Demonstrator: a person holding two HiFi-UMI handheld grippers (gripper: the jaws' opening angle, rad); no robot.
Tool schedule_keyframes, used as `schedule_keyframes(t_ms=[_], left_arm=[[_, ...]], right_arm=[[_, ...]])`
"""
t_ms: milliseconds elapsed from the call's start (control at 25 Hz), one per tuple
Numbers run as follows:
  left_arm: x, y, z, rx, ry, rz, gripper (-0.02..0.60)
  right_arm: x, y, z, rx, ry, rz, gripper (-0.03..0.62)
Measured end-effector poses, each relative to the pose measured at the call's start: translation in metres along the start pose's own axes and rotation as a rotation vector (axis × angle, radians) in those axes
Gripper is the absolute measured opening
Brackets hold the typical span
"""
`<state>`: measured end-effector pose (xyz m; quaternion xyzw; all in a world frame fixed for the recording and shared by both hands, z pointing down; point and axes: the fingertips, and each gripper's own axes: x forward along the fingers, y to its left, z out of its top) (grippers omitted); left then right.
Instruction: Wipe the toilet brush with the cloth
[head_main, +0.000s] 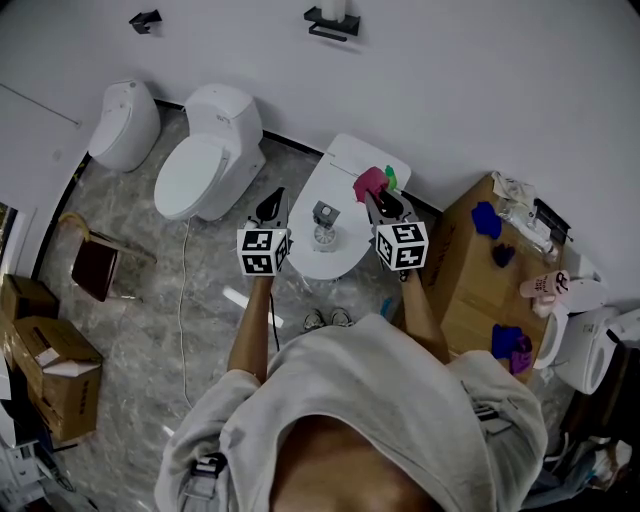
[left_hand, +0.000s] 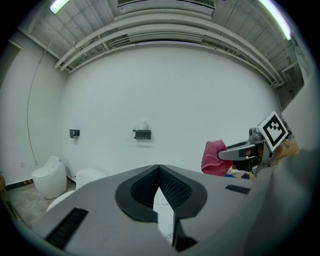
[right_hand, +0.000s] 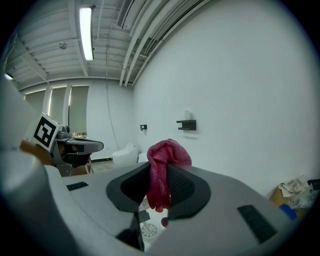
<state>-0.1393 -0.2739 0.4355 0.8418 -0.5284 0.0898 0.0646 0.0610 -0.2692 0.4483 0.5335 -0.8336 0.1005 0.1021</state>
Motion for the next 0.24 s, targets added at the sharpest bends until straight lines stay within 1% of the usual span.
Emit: schedule_keyframes(t_ms=[240], left_arm=[[0.0016,0.0026,0.0049,0.010,-0.010,0.005,0.018]], right_arm=[[0.0039,-0.0002,-0.0010,0.001,0.007,0.004,0.101]])
